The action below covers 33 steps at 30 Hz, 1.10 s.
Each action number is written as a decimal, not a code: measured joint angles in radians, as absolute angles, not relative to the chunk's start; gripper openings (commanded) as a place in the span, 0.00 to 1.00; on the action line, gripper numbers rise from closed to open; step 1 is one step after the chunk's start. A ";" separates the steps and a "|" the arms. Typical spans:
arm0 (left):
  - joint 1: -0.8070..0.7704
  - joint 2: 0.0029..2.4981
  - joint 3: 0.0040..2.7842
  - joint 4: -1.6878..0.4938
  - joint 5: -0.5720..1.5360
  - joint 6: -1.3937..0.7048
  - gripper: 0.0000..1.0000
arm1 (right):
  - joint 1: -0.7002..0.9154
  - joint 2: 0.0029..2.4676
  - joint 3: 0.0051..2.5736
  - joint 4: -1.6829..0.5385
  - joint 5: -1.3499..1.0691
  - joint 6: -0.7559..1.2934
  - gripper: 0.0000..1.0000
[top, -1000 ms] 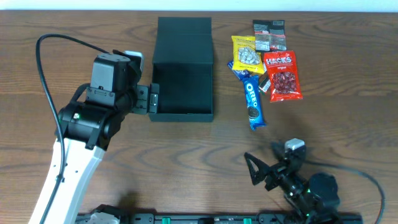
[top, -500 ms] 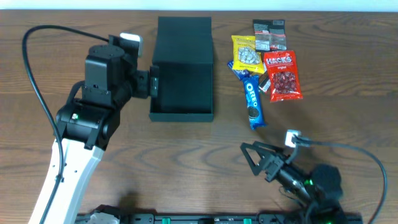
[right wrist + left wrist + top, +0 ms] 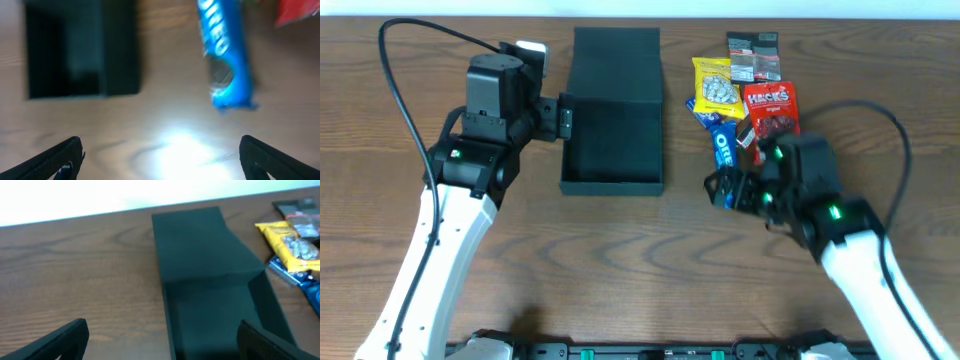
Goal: Pack container
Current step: 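Reach the right gripper to the blue Oreo pack and grasp it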
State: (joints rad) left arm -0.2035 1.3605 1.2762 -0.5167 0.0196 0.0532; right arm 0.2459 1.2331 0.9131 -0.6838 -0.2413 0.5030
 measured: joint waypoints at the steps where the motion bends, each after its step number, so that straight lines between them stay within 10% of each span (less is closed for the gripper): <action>1: -0.204 1.363 1.276 -0.520 0.020 0.053 0.95 | 0.246 1.282 0.938 -0.680 -0.211 0.482 0.99; 19: -0.204 1.364 1.276 -0.601 0.020 0.019 0.95 | 0.246 1.717 1.015 -0.445 0.055 0.229 0.93; 33: -0.164 1.364 1.276 -0.587 0.020 0.023 0.95 | 0.271 1.789 1.016 -0.349 0.064 0.206 0.61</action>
